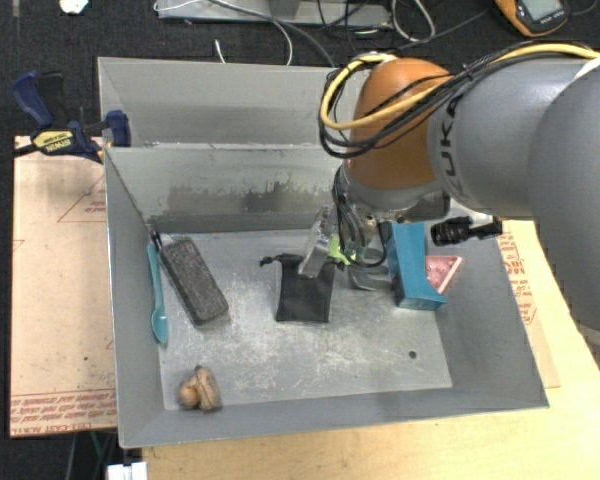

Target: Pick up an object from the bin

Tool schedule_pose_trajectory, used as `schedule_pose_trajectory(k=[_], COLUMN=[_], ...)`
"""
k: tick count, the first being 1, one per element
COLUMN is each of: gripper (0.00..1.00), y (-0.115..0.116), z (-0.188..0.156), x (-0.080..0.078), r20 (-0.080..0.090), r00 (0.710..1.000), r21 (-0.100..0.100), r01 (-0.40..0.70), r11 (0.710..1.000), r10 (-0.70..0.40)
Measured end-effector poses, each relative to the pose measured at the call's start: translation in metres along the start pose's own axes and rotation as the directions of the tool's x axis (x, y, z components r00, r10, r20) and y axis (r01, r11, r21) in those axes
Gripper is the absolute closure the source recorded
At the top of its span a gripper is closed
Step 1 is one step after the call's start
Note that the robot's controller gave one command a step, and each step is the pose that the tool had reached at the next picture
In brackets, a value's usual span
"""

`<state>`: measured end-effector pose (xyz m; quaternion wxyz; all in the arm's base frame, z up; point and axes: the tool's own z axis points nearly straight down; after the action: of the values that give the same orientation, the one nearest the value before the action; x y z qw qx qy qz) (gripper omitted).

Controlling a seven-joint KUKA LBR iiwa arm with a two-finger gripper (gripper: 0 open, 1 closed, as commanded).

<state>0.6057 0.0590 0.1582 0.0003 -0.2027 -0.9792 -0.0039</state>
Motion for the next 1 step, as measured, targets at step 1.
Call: schedule_pose_trajectory(k=[1], gripper=[1.0], y=[0.0008], z=[-0.0326], x=[-0.0007], r20=[0.003], r00=[1.0], r21=[-0.002], r01=[0.0], r11=[1.0], r10=[0.0])
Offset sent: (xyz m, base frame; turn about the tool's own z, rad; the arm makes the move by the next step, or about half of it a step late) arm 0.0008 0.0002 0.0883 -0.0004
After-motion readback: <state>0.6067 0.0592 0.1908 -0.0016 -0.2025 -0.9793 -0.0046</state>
